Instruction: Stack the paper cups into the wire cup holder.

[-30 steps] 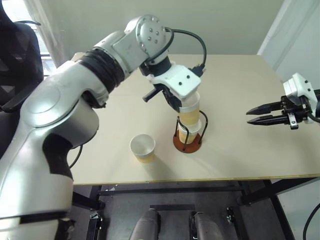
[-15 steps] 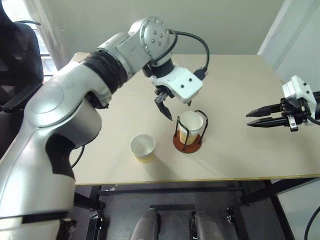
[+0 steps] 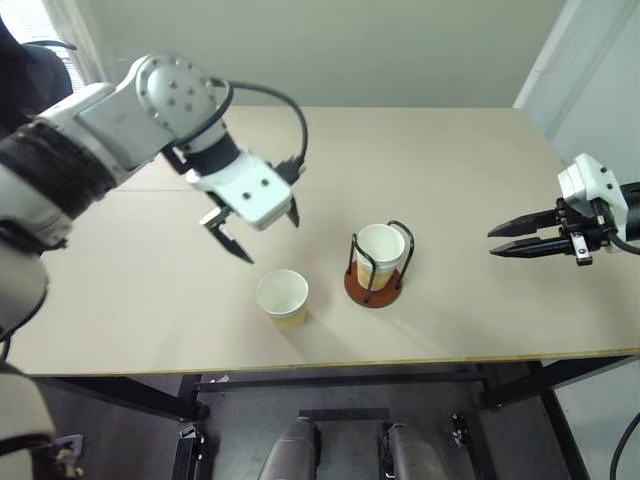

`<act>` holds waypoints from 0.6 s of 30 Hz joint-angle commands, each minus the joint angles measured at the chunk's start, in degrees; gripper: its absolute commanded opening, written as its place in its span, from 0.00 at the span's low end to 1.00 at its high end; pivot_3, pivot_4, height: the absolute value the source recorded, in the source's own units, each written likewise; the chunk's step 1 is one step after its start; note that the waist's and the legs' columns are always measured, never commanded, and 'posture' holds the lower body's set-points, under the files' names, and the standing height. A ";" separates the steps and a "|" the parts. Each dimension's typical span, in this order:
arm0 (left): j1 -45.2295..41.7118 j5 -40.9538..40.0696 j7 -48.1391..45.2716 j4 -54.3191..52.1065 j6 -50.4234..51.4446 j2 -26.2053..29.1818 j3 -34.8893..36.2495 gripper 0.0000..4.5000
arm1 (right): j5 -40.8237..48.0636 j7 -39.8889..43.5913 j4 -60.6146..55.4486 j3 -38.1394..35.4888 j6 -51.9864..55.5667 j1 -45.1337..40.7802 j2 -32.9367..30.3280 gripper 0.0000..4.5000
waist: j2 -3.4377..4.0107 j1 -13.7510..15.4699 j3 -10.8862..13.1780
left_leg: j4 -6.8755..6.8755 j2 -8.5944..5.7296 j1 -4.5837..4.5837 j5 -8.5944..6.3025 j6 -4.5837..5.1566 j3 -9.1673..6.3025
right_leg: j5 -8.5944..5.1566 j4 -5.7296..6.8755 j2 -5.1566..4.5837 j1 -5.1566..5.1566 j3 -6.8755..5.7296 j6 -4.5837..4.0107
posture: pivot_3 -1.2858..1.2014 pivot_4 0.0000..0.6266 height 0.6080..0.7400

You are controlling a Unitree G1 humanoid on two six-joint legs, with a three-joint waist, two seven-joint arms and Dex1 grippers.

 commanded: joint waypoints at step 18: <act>6.99 10.34 -1.67 -10.97 -5.34 4.30 0.01 0.99 | 0.64 0.37 1.80 2.23 -1.21 -4.33 -0.87 0.27 | 0.02 -0.42 0.00 | -0.07 0.04 0.06 -0.05 -0.10 -0.04 | -0.02 0.06 -0.01 -0.03 -0.05 -0.11 | 0.52 0.24 1.00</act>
